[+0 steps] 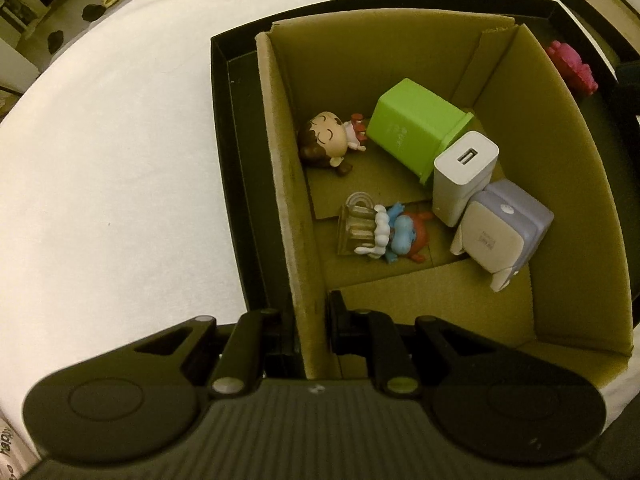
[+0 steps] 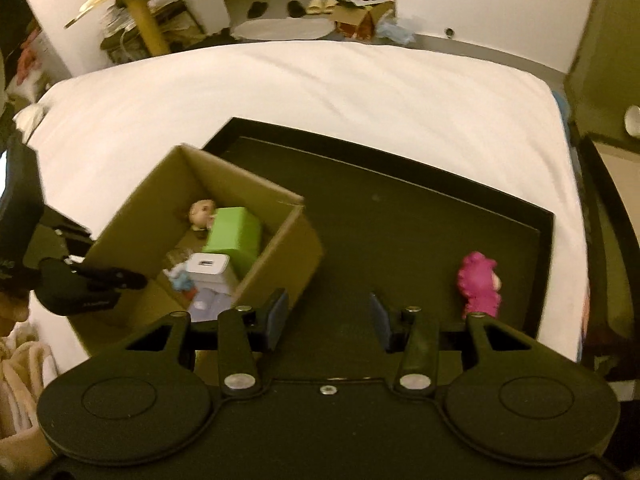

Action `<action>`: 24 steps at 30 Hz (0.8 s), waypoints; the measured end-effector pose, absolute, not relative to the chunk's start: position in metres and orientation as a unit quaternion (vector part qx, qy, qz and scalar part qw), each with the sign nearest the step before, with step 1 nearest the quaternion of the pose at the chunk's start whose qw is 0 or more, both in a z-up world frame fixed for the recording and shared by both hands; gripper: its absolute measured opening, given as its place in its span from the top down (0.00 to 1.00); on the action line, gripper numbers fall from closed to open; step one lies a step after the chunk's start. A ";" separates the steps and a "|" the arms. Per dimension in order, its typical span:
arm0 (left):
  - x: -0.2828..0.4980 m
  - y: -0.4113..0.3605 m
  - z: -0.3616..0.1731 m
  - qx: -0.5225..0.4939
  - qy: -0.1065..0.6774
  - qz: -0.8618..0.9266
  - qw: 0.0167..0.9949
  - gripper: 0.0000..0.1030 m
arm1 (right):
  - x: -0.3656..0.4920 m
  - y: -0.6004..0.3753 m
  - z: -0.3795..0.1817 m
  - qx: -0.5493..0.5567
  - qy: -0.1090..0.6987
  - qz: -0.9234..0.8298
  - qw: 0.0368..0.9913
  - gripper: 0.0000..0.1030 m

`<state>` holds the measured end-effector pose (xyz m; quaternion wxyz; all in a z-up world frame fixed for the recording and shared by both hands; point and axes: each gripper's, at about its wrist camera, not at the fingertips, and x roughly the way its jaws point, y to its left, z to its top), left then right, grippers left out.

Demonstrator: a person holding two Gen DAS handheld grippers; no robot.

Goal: Organize rigid objects
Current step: 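Move the right gripper back to the tray toward the pink dinosaur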

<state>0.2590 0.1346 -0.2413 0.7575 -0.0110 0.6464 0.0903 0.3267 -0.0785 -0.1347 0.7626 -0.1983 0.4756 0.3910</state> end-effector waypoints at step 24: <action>0.257 0.137 -0.245 -0.016 0.648 0.089 0.757 0.88 | 0.414 -0.122 -0.179 -0.137 0.512 0.292 0.796 0.43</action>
